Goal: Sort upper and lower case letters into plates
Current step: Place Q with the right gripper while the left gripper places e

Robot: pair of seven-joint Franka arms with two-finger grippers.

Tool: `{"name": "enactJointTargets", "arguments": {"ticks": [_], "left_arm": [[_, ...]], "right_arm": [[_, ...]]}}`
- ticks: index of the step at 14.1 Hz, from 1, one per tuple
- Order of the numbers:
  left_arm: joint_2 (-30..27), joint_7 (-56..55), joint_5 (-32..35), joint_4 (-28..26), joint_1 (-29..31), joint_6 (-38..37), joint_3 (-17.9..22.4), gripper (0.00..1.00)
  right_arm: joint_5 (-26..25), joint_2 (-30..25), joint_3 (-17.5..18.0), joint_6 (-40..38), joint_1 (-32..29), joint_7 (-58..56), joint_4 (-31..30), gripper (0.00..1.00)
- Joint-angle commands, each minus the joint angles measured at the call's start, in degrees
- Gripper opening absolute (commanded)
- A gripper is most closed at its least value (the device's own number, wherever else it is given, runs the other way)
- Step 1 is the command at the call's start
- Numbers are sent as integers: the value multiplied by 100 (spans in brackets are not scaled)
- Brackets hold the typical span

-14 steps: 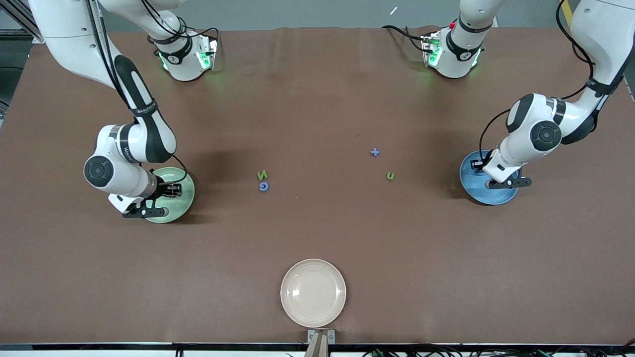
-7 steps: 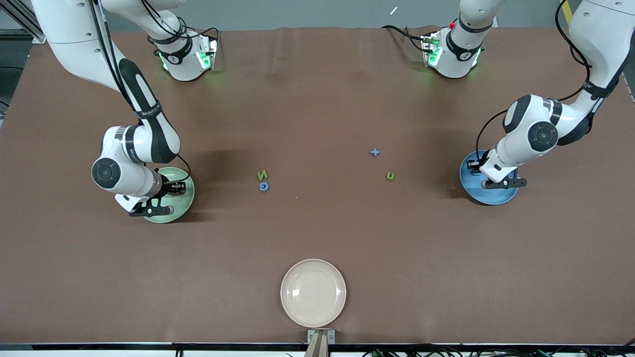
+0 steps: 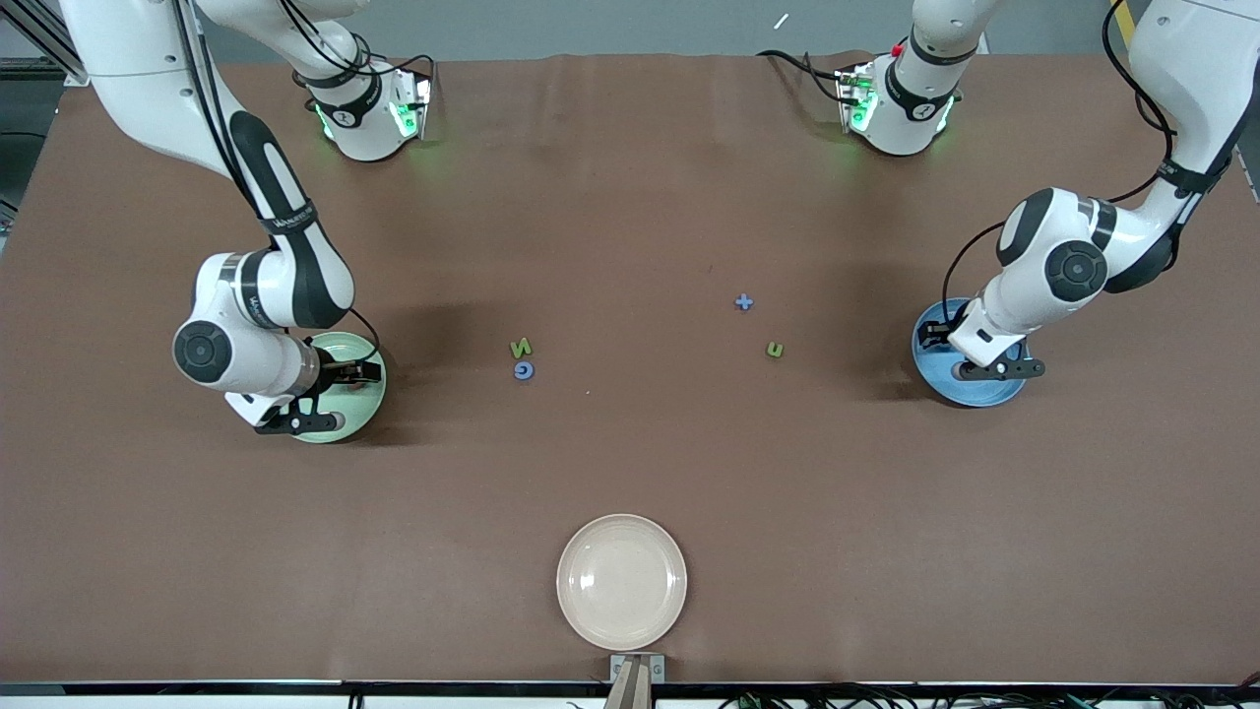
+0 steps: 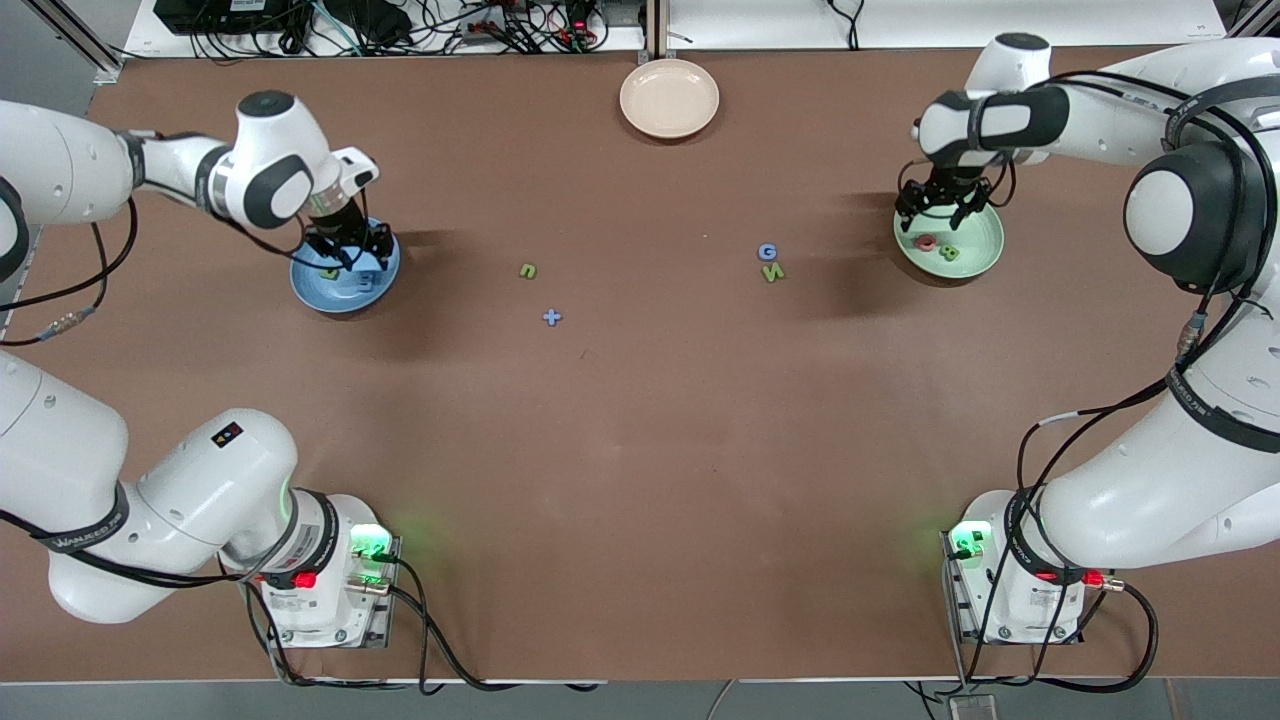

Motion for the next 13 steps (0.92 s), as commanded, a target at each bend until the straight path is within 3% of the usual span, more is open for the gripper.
{"name": "enactJointTargets", "arguments": {"ticks": [1, 4, 8, 13], "left_arm": [[-148, -145, -177, 487, 29, -775, -643, 100], [80, -1013, -389, 909, -312, -865, -1023, 100], [844, -1603, -328, 1656, -1357, -856, -945, 100], [1082, -1992, -162, 2035, -2930, -804, 11, 99]], "right_arm": [[199, -120, 7, -240, 367, 678, 113, 100], [208, -112, 7, -48, 956, 1698, 122, 100], [217, -59, 7, 576, 1694, 2394, 122, 100], [208, 248, -2, 1297, 2477, 3229, 43, 100]]}}
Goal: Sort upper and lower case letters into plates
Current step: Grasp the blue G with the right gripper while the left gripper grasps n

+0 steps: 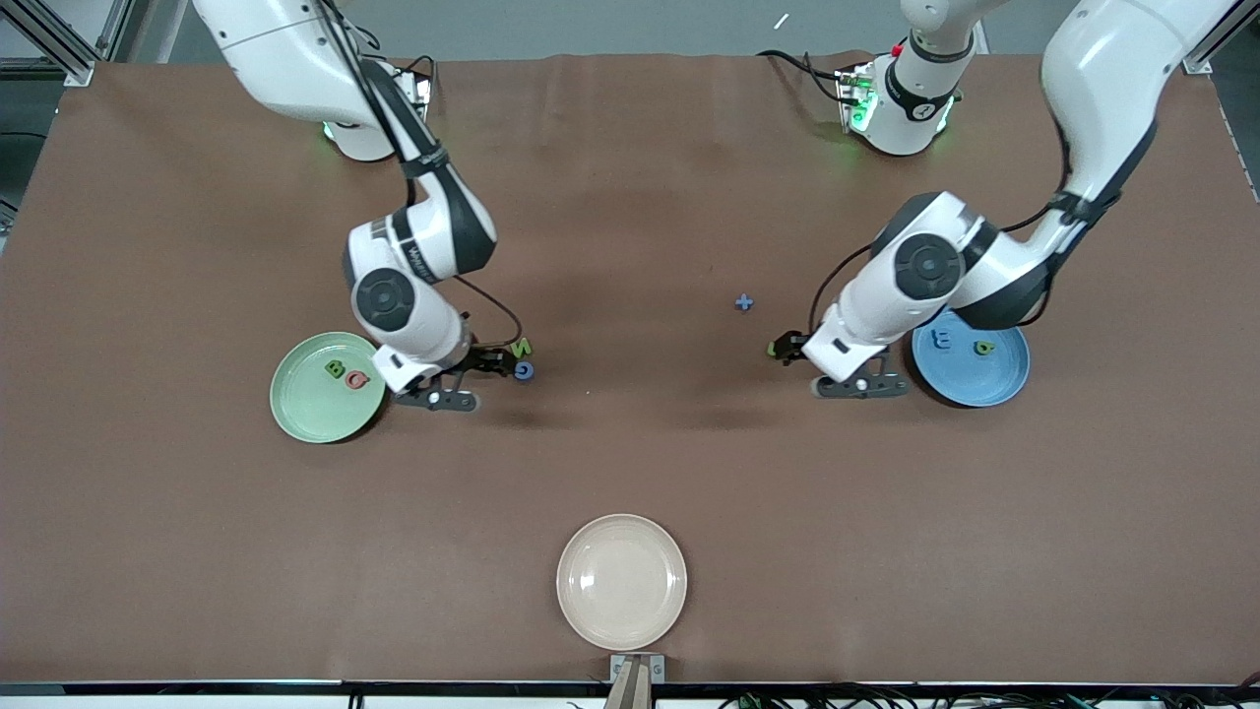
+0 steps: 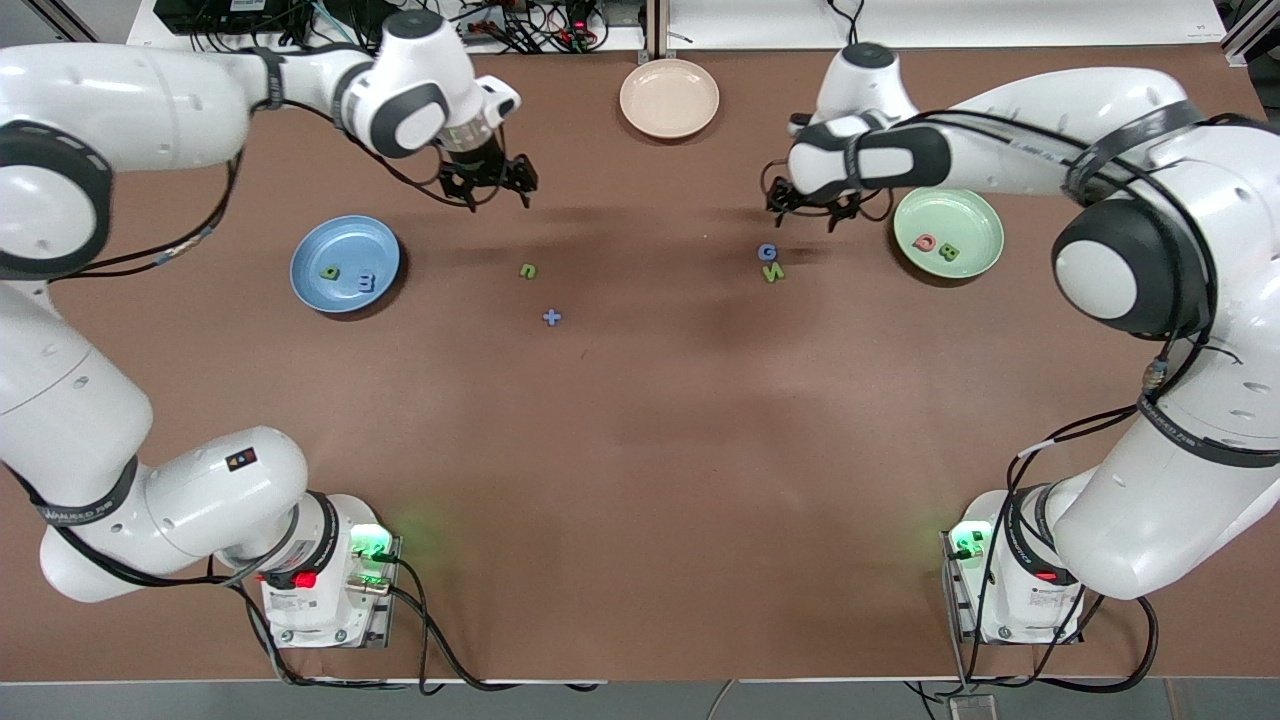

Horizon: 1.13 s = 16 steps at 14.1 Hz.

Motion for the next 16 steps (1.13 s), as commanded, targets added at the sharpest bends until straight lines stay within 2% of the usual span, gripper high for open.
{"name": "enactJointTargets", "arguments": {"ticks": [1, 3, 6, 10, 16], "left_arm": [[211, -62, 336, 202, -805, -68, 622, 98], [421, -18, 645, 167, -922, -24, 721, 94], [589, -9, 830, 105, -931, 55, 721, 88], [625, -1, 839, -97, -931, 117, 721, 76], [669, 8, 839, -290, -1019, 231, 721, 66]], "right_arm": [[59, 183, -53, 414, 381, 400, -98, 100], [50, 350, -62, 703, 567, 638, -98, 100], [42, 553, -62, 995, 681, 647, -98, 89], [-11, 571, -80, 977, 726, 638, -98, 73], [-222, 562, -115, 951, 717, 612, -89, 63]]}}
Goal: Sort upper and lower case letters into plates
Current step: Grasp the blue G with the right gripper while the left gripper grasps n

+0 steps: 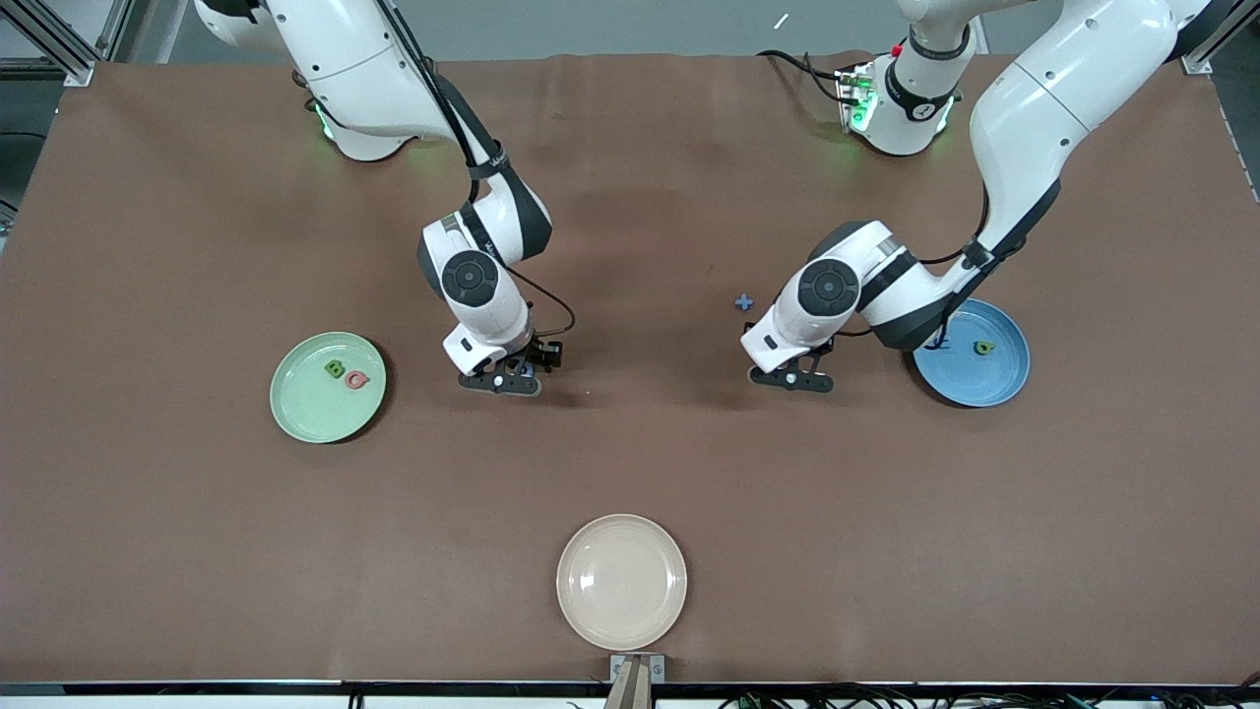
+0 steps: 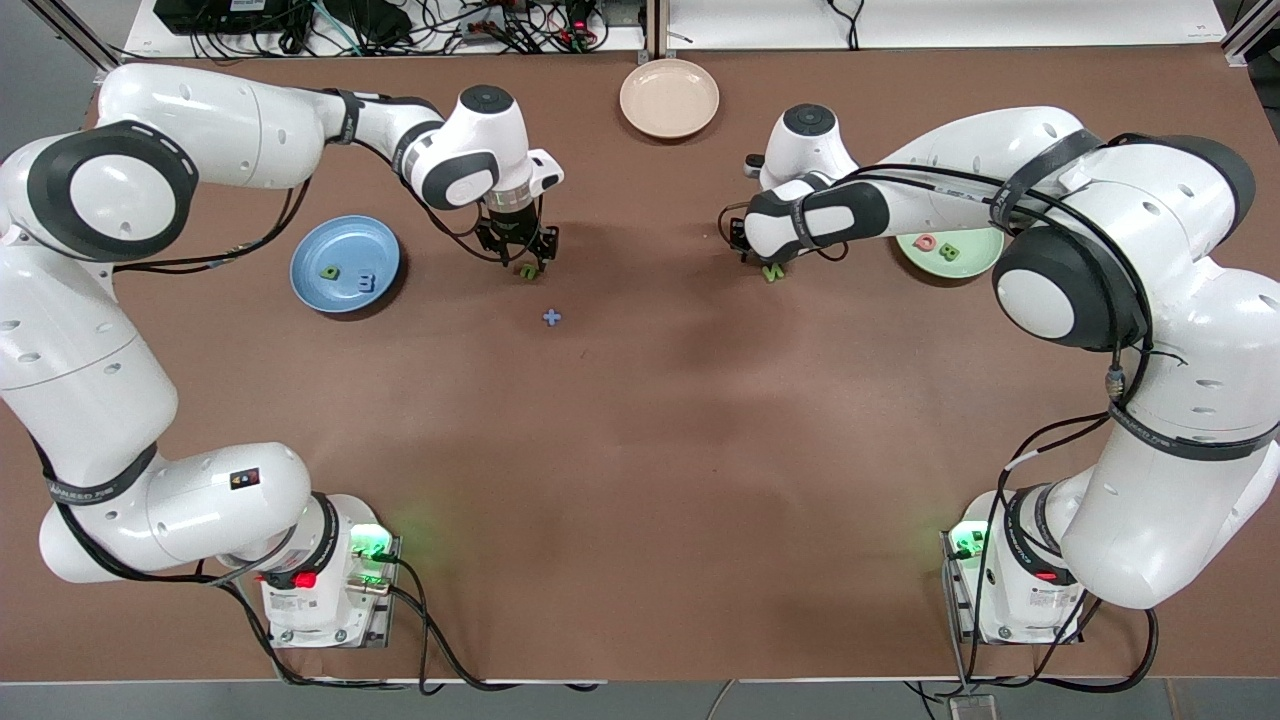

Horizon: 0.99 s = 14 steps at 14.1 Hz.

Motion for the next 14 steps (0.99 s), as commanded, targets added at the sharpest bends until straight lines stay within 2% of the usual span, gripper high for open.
{"name": "enactJointTargets", "arguments": {"ticks": [1, 5, 8, 9, 11, 12, 14], "left_arm": [[10, -4, 107, -139, 0, 154, -22, 64], [36, 5, 204, -157, -26, 356, -14, 58], [133, -4, 537, -157, -9, 374, -5, 53], [142, -4, 608, -157, 0, 374, -5, 52], [142, -4, 608, -157, 0, 374, 4, 48], [142, -13, 608, -165, 0, 374, 4, 45], [142, -57, 608, -192, 70, 374, 4, 35]], "right_arm": [[-213, -33, -86, 6, 66, 16, -52, 61], [-328, -33, -95, -3, 13, 15, -43, 58], [-451, -33, -183, -3, 4, 15, -43, 56], [-469, -33, -192, -3, 4, 15, -43, 52], [-469, -33, -192, -20, -5, 33, -43, 38], [-460, -33, -192, -29, -5, 50, -43, 29], [-451, -33, -192, -38, -22, 59, -43, 10]]}}
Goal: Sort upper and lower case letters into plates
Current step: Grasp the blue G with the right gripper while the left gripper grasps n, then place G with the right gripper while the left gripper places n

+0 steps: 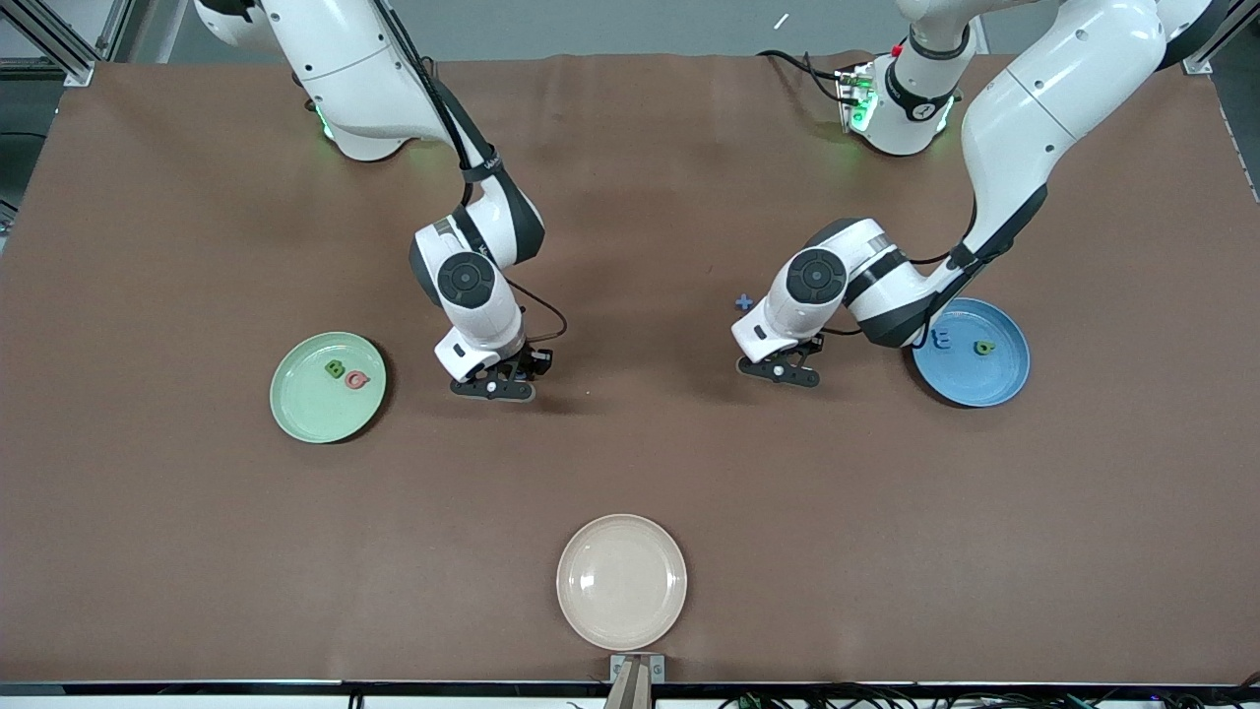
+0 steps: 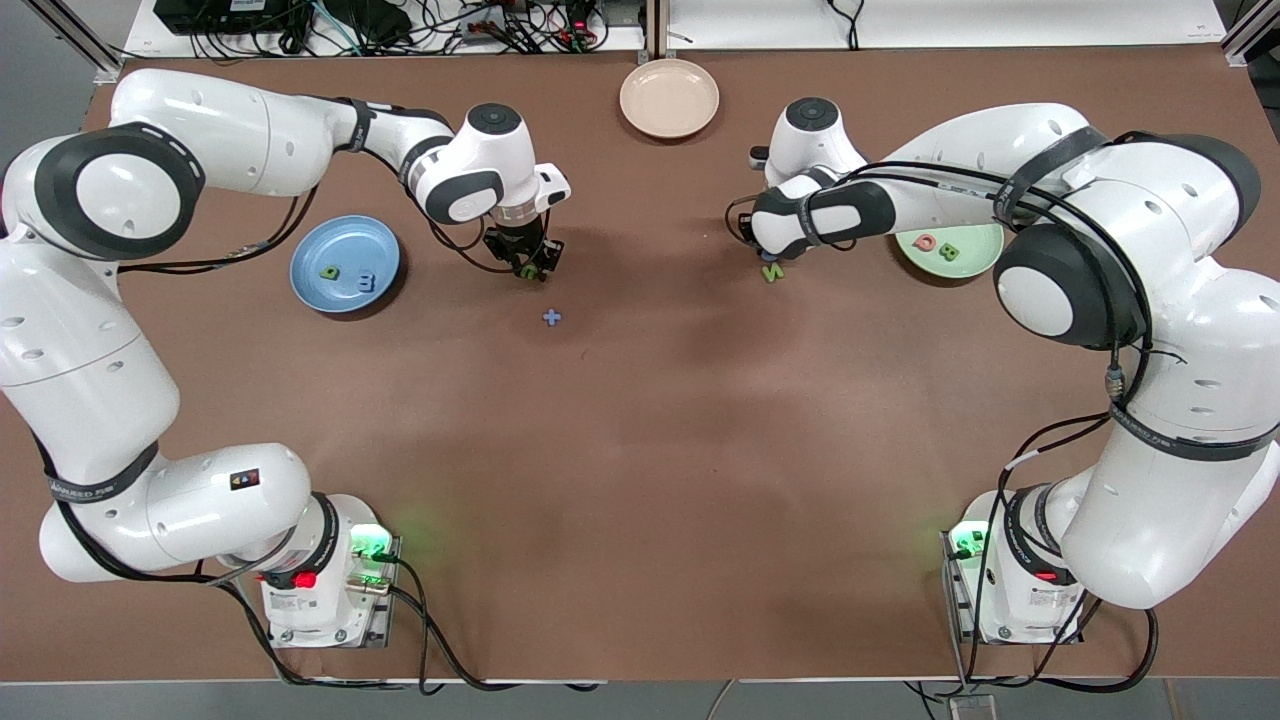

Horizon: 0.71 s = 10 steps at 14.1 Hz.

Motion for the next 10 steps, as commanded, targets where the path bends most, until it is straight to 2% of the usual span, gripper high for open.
{"name": "enactJointTargets", "arguments": {"ticks": [1, 4, 8, 10], "left_arm": [[37, -87, 136, -48, 79, 65, 10, 31], [-15, -297, 136, -48, 105, 65, 2, 16], [-270, -333, 136, -56, 324, -5, -33, 13], [-585, -202, 136, -249, 876, -58, -401, 13]], "right_arm": [[-97, -18, -38, -51, -40, 59, -92, 2], [-97, -123, -47, -305, -329, -134, -66, 0], [-97, -685, -38, -1262, -1242, -1686, -49, 0], [-97, -853, -38, -1553, -1691, -2434, -49, 0]]}}
